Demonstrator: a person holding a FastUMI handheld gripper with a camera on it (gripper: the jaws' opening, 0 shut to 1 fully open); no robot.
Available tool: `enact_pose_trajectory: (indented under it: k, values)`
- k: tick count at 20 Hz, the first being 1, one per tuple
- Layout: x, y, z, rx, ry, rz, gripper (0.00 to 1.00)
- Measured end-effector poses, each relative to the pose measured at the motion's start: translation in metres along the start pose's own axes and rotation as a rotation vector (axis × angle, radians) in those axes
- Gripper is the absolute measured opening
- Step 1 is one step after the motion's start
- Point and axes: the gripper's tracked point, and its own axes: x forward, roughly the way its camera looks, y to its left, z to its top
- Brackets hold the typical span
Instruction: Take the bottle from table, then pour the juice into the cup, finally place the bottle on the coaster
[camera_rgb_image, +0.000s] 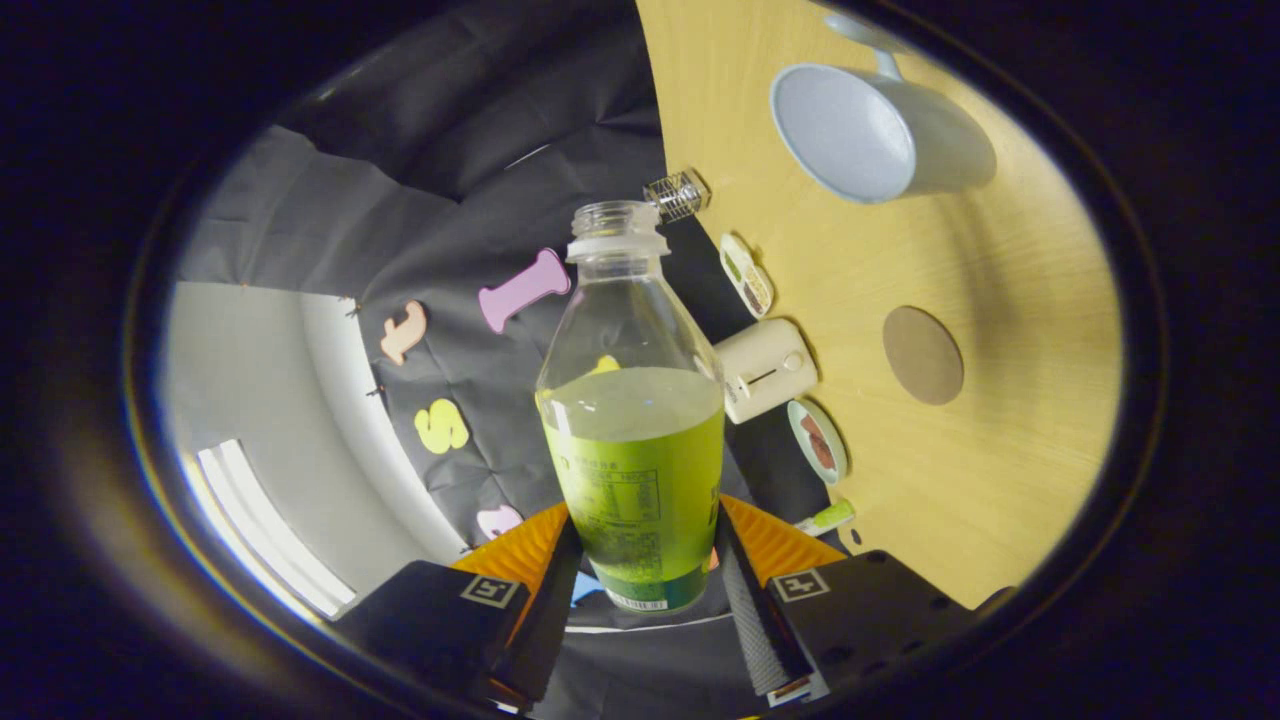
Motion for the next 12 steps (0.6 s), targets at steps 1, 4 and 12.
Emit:
enact_pose_trajectory:
  k: [1,4,12]
  values:
    - [0.0,-0.005,0.0,-0.05,-0.006,-0.028,0.77]
    - [-0.011,-0.016,0.002,-0.186,-0.018,-0.105,0.76]
    - [-0.016,-0.045,-0.004,-0.471,-0.018,-0.235,0.77]
